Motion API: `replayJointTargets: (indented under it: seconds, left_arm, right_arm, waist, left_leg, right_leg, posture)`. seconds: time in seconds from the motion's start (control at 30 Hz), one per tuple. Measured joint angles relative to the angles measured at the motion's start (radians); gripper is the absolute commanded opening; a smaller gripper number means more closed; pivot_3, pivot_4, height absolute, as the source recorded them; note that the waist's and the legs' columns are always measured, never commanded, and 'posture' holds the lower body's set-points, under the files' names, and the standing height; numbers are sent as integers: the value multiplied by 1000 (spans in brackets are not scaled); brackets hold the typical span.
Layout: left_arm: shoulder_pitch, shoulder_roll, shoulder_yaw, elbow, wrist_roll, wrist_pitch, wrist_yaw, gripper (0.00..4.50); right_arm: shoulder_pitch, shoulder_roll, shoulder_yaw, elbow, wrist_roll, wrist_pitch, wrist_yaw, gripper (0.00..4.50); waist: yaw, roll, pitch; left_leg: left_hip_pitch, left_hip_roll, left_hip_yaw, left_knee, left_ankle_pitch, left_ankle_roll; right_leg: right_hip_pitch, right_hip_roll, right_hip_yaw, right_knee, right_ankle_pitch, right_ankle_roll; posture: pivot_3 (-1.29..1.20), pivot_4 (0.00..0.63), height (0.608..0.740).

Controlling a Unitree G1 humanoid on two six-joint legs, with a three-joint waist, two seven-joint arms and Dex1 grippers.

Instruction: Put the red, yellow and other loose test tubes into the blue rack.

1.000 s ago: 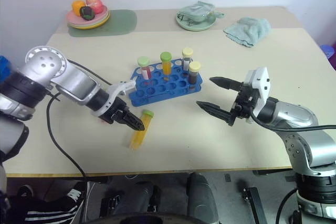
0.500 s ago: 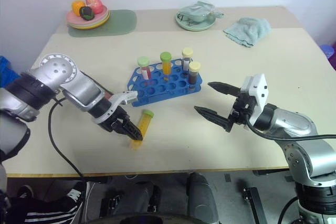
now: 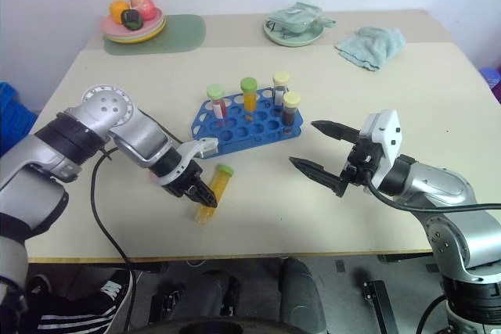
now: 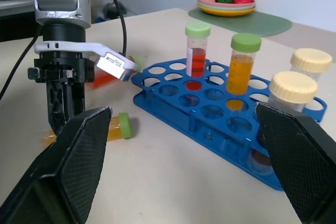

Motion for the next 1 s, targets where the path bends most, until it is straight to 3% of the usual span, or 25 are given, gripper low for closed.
replayJointTargets:
  seconds: [0.27, 0.4, 0.73, 0.87, 1.0]
  left_arm:
    - [19, -8, 30, -6, -8, -9, 46, 1741]
    - [28, -19, 42, 0, -8, -9, 54, 794]
    - [38, -21, 65, -2, -6, 2, 47, 789]
    - [38, 52, 73, -115, -5, 4, -11, 789]
    - [46, 187, 117, -287, -4, -20, -81, 789]
  right_arm:
    - [1, 0, 1, -4, 0, 0, -11, 4500]
    - [0, 0, 1, -4, -1, 0, -14, 4500]
    - [0, 0, 2, -4, 0, 0, -17, 4500]
    - [0, 0, 3, -4, -1, 0, -11, 4500]
    - [10, -6, 2, -3, -2, 0, 4, 4500]
  waist:
    - [3, 0, 0]
    - [3, 0, 0]
    - [2, 0, 0]
    - [-1, 0, 0]
    - [-4, 0, 0]
  left_leg:
    - [0, 0, 0, 0, 0, 0]
    - [0, 0, 0, 0, 0, 0]
    - [1, 0, 0, 0, 0, 0]
    - [0, 0, 0, 0, 0, 0]
    - [1, 0, 0, -1, 0, 0]
  right_leg:
    - [0, 0, 0, 0, 0, 0]
    - [1, 0, 0, 0, 0, 0]
    - [1, 0, 0, 0, 0, 0]
    - [0, 0, 0, 0, 0, 0]
    - [0, 0, 0, 0, 0, 0]
  posture:
    - [0, 150, 740]
    - [0, 150, 740]
    - [0, 150, 740]
    - [0, 150, 740]
    - [0, 150, 740]
